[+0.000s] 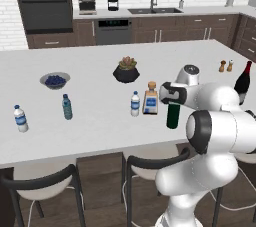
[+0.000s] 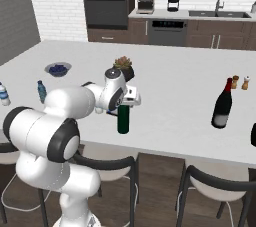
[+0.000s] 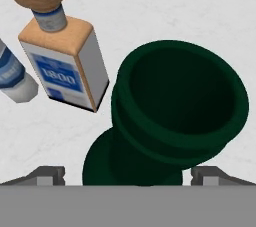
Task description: Move the plastic bottles in the middle to the plastics group, and the glass bottles in the middle to the glass group.
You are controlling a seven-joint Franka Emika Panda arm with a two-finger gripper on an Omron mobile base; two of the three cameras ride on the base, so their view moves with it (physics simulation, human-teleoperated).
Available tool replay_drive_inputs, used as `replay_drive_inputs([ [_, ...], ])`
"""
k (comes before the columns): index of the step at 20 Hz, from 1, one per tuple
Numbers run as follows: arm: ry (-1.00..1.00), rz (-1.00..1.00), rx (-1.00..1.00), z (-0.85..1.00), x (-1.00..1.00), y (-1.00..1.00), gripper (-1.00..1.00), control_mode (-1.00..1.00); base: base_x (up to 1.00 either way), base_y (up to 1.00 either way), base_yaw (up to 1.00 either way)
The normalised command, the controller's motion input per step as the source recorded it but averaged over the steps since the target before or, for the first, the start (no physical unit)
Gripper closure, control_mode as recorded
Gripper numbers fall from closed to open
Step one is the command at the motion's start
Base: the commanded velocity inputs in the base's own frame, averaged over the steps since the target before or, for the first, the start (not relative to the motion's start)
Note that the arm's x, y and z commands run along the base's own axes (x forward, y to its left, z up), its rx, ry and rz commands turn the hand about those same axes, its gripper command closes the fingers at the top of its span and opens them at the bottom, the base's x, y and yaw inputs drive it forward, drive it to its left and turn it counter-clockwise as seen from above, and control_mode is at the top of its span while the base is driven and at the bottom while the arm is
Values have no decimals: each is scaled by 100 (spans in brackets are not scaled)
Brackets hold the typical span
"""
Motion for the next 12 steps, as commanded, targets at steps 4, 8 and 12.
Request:
replay_drive_inputs([
  [4,0,0,0,0,0,-6,-100,-100,0,0,0],
  [8,0,0,0,0,0,0,-100,-100,0,0,0],
  [12,0,0,0,0,0,0,100,-100,0,0,0],
])
